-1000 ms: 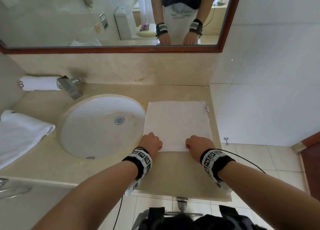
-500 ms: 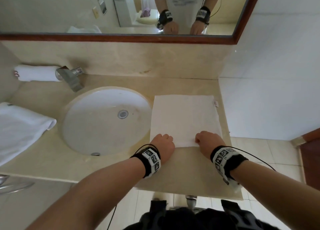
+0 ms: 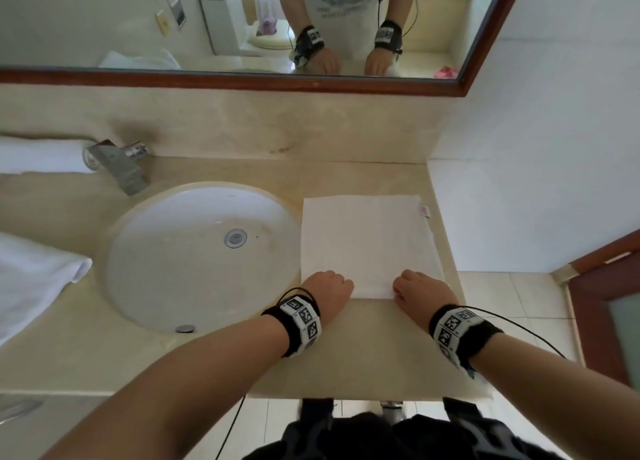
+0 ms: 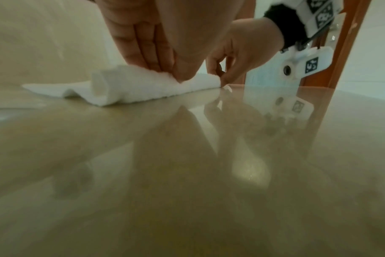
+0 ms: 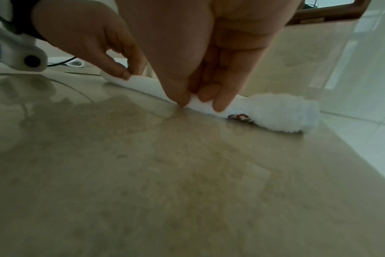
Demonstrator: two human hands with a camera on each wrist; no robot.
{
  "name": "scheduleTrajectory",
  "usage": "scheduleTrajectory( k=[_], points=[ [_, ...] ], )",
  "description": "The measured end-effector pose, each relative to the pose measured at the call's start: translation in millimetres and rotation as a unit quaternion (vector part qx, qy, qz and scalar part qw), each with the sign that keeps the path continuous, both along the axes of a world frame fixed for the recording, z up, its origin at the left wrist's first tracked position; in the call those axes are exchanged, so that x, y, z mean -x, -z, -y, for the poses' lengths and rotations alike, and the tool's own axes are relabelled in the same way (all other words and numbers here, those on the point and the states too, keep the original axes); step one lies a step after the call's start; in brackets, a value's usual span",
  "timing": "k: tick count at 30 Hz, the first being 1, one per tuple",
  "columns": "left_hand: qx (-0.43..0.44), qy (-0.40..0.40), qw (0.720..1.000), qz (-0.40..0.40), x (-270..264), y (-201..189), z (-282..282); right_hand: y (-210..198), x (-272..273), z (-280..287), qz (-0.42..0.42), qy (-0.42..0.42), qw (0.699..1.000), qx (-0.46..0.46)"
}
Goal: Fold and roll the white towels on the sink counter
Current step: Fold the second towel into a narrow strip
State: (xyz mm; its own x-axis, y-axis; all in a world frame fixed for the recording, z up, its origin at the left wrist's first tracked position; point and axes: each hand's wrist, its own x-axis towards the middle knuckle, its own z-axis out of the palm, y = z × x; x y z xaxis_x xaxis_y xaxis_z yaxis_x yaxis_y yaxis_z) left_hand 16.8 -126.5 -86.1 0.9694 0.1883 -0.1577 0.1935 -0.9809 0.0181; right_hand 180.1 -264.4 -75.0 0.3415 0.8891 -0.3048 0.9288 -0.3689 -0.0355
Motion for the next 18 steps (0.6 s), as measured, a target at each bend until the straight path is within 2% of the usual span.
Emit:
scheduleTrajectory(
  k=[2, 5, 7, 12, 18],
  points=[
    [0.039, -0.029, 0.998, -0.049, 1.4, -9.5, -2.5, 2.8, -1.4, -0.1, 0.013, -0.014, 1.000, -0.008],
    [0.032, -0.097, 0.992, -0.068, 1.2, -13.7, -2.0, 1.1, -6.7, -4.0, 0.038, -0.048, 0.998, -0.002],
    [0.012, -0.110, 0.990, -0.084, -2.1, -17.0, 1.5, -2.0, -9.2, -9.6, 0.040, -0.059, 0.997, 0.014],
    [-0.023, -0.116, 0.988, -0.103, -11.0, -19.0, 10.4, -16.3, -24.2, -20.8, -0.100, 0.015, 0.994, 0.050],
    [-0.053, -0.116, 0.987, -0.098, -8.7, -18.1, 23.1, -16.6, -27.4, -25.6, -0.093, 0.001, 0.995, 0.035]
  ],
)
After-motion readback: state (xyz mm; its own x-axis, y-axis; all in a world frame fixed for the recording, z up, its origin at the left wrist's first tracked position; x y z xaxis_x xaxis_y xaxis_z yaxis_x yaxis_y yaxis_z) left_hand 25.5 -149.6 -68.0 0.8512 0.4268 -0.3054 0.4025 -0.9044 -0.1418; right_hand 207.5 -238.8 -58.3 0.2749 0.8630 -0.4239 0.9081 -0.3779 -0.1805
